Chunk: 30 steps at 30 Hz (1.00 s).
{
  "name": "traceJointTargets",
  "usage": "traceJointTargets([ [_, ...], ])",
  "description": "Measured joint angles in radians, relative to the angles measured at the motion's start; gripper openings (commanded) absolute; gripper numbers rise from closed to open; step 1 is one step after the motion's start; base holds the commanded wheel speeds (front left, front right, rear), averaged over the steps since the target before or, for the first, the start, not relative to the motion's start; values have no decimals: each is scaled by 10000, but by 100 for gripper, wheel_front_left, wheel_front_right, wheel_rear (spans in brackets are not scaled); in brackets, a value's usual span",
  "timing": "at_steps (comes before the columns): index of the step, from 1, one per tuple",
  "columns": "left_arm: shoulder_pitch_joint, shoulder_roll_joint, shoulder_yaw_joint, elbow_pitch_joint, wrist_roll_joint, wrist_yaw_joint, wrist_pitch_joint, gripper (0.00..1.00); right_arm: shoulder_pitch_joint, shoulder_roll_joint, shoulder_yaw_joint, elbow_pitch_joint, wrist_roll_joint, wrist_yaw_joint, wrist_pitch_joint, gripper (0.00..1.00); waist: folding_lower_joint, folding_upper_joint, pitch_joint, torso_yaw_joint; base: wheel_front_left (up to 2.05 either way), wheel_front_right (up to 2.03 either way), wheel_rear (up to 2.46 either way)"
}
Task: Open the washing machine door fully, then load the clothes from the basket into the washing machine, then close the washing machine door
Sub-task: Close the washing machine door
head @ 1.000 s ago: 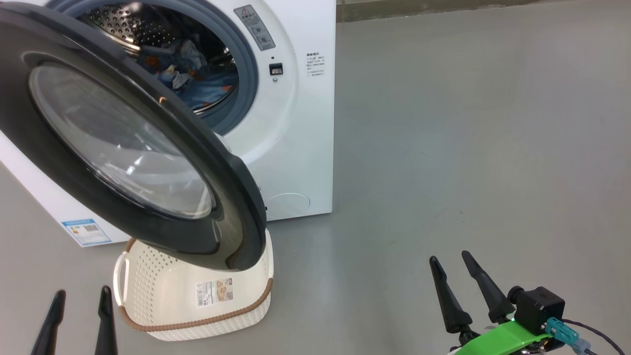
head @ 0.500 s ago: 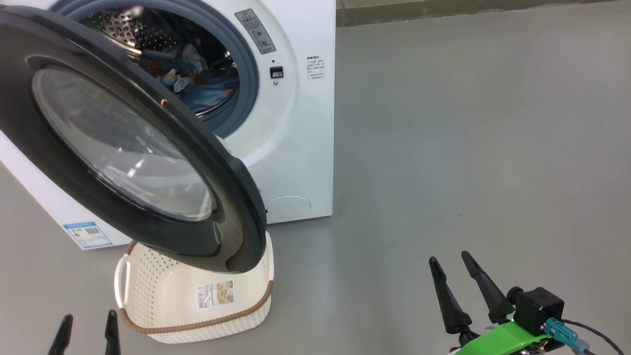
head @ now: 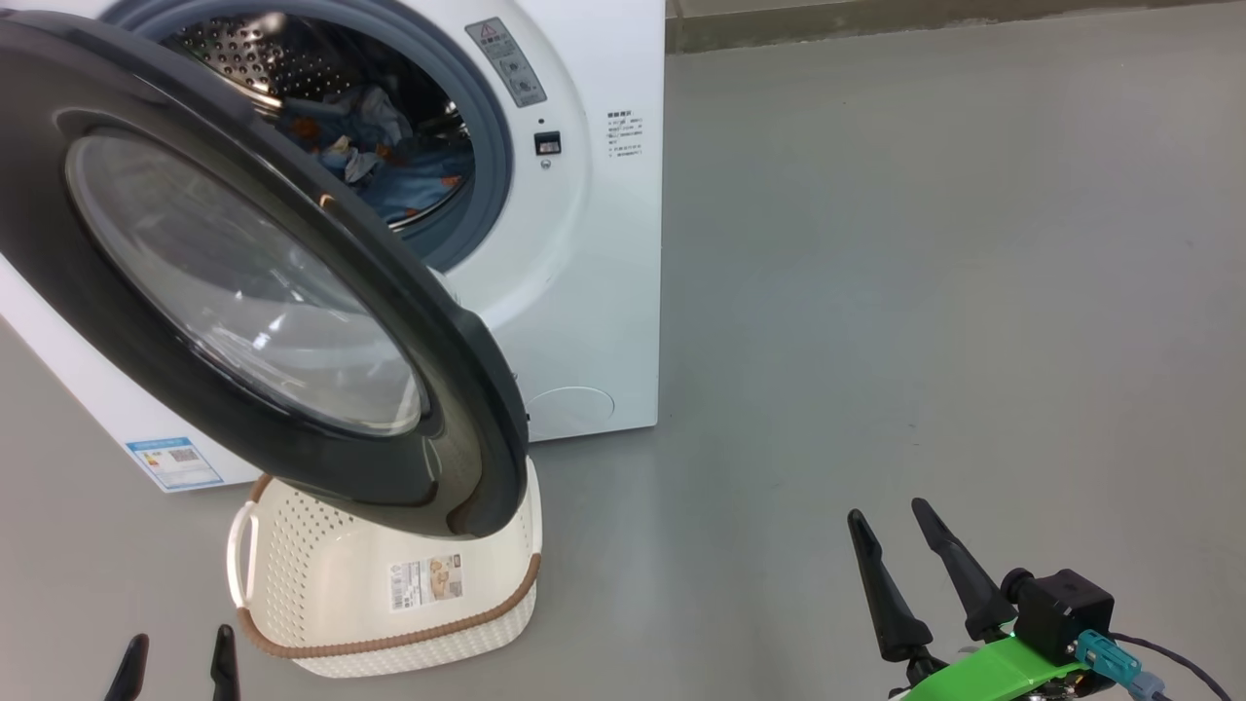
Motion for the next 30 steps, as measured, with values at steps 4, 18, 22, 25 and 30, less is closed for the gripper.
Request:
traceJointTargets([
  [4, 0, 0, -33, 6, -6, 0, 0, 100, 0, 0, -12, 8, 0, 0, 0, 100, 0, 0, -3, 10, 0, 0, 0],
  [18, -12, 6, -90, -31, -176, 0, 0, 100, 1, 17, -594, -2186, 213, 0, -2, 0, 0, 0, 64, 73, 0, 0, 0],
  [22, -21, 19, -88, -48, -257, 0, 0, 100, -26, 13, -663, -4107, 209, 0, -77, 0, 0, 0, 139, 105, 0, 0, 0],
  [25, -39, 33, -109, -48, -282, 0, 0, 100, -51, 13, -539, -5118, 96, 0, -77, 0, 0, 0, 189, 162, 0, 0, 0],
  [30, -232, 38, -261, -54, -353, 0, 0, 100, -229, -2, 493, -6146, -255, 0, -79, 0, 0, 0, 273, 385, 0, 0, 0],
])
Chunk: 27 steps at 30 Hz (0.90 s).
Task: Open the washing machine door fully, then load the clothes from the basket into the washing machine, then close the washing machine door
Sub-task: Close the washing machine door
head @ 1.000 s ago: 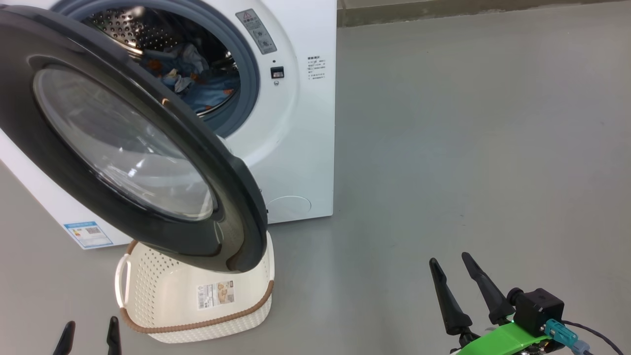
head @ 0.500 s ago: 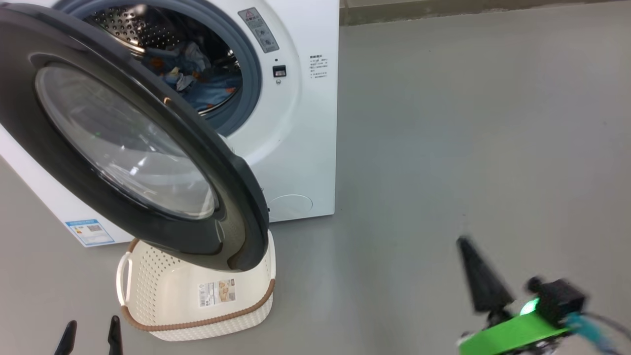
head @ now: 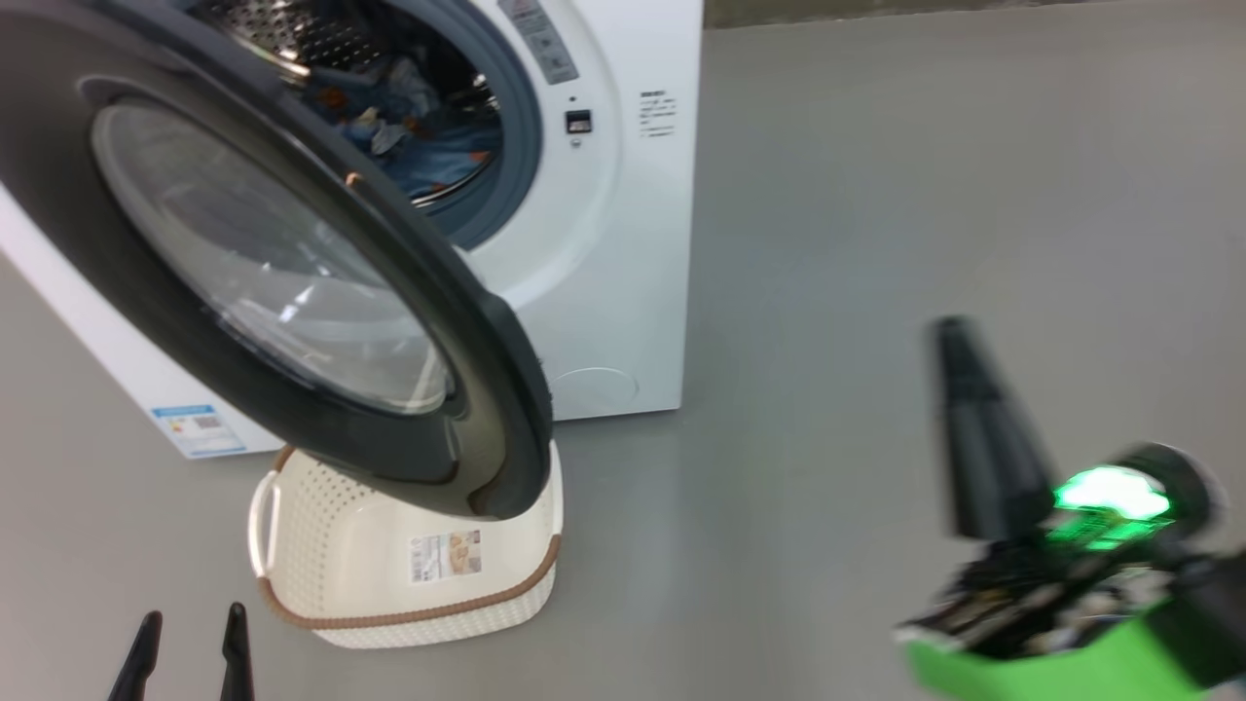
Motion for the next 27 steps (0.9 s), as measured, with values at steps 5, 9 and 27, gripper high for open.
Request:
traceJointTargets([
  [5, -81, -25, -196, -6, -67, 0, 0, 100, -613, -257, 1992, 21, -635, 0, 0, 0, 0, 0, 68, 354, 0, 0, 0],
  [9, -100, -75, -347, -6, -94, 0, 0, 100, -952, -803, 3108, 543, -667, 0, -2, 0, 0, 0, 113, 700, 0, 0, 0],
  [27, -1204, -102, -1584, 15, -562, 0, -2, 100, -2460, -1396, 4700, 4481, 29, 0, 2, 0, 0, 0, 859, 2781, 0, 0, 0],
])
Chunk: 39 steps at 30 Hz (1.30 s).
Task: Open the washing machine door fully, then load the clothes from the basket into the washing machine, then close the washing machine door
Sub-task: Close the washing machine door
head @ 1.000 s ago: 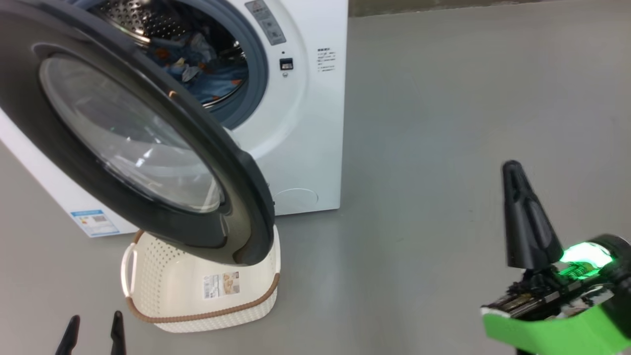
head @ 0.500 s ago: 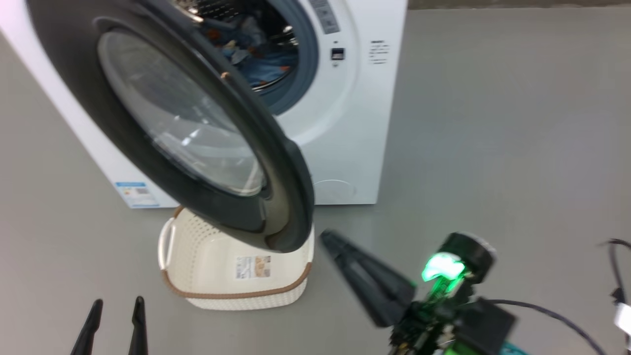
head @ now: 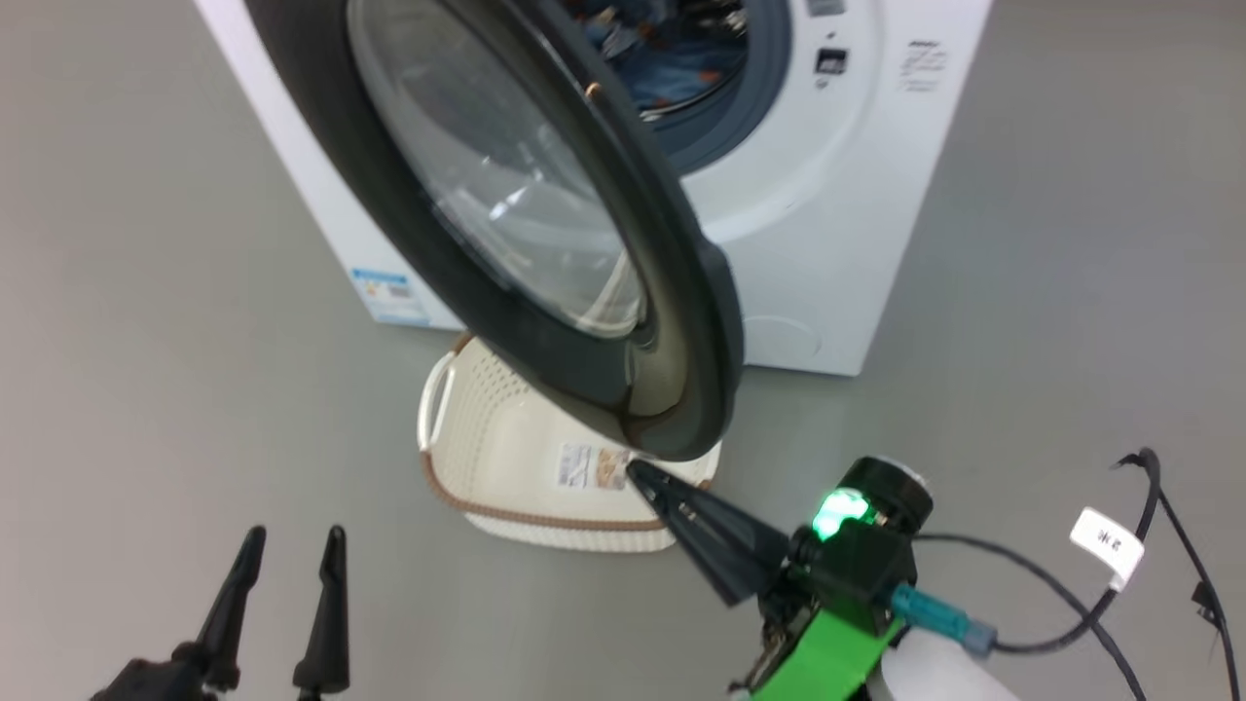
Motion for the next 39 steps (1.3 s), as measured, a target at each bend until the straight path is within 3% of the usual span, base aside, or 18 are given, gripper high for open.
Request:
traceJointTargets([
  [13, -1035, 27, -713, 205, -560, 0, 0, 100, -1352, 924, -1728, 2359, -353, 0, 0, 0, 0, 0, 1265, 784, 0, 0, 0],
  [16, -1278, 65, -911, 261, -662, 0, 0, 100, -1652, 1193, -2562, 2761, -307, 54, 0, 0, 0, 0, 1615, 879, 0, 0, 0],
  [27, -1801, 203, -1496, 301, -836, 0, 2, 100, -2235, 1233, -3852, 2771, 355, 54, 0, 0, 0, 0, 2197, 788, 0, 0, 0],
  [35, -2752, 242, -1944, 278, -1267, 0, 0, 100, -4317, 1195, -4861, 3112, 878, 54, 0, 0, 0, 1, 3220, 750, 0, 0, 0],
  [39, -3071, 247, -2098, 280, -1438, 0, 0, 100, -5227, 1177, -4897, 3440, 872, 52, 0, 0, -1, 1, 3728, 733, 0, 0, 0],
])
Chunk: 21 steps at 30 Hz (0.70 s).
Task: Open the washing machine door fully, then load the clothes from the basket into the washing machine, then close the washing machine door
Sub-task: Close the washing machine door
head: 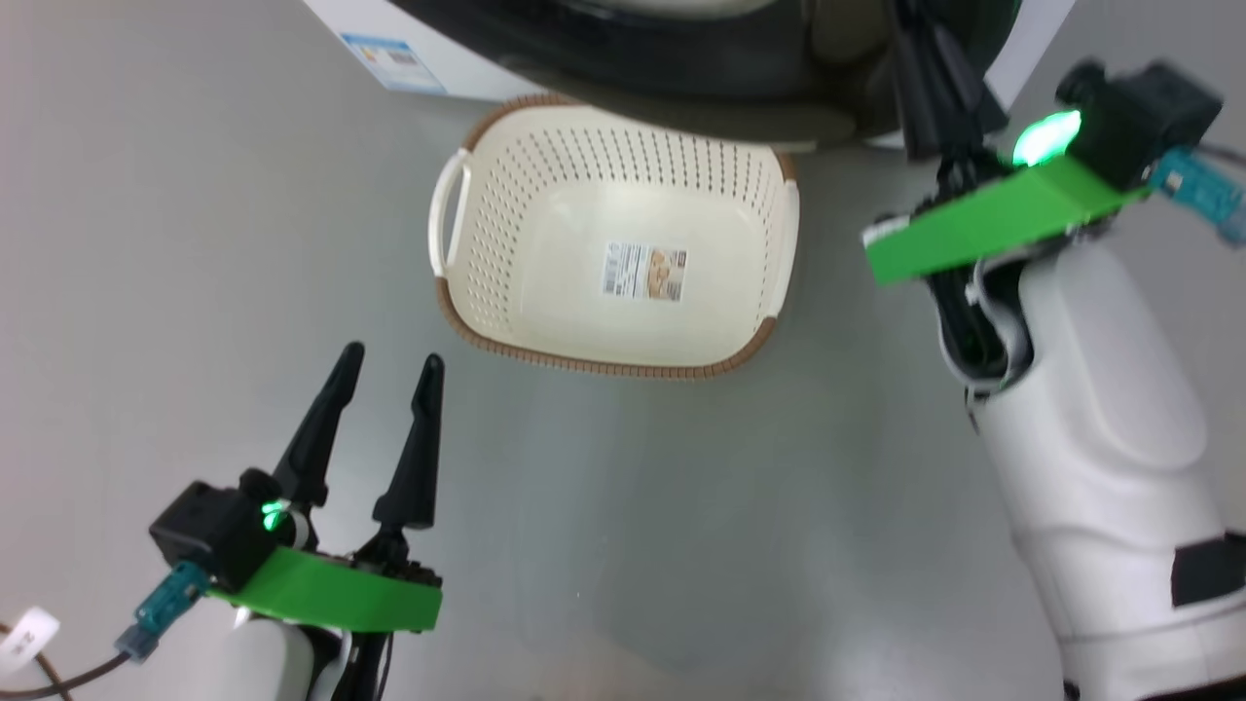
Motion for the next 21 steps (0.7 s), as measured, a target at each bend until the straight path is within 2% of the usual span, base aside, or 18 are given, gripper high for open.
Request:
traceJointTargets([
  [13, -951, -56, -631, -88, -395, 0, 0, 100, -2502, -71, -385, 677, 128, 2, 0, 0, 1, 0, 1526, 28, 0, 0, 0],
  [21, -1077, -90, -761, -226, -535, 0, 0, 100, -3268, -90, -497, 999, 194, 23, -2, 0, 1, 0, 2007, -6, 0, 0, 0],
])
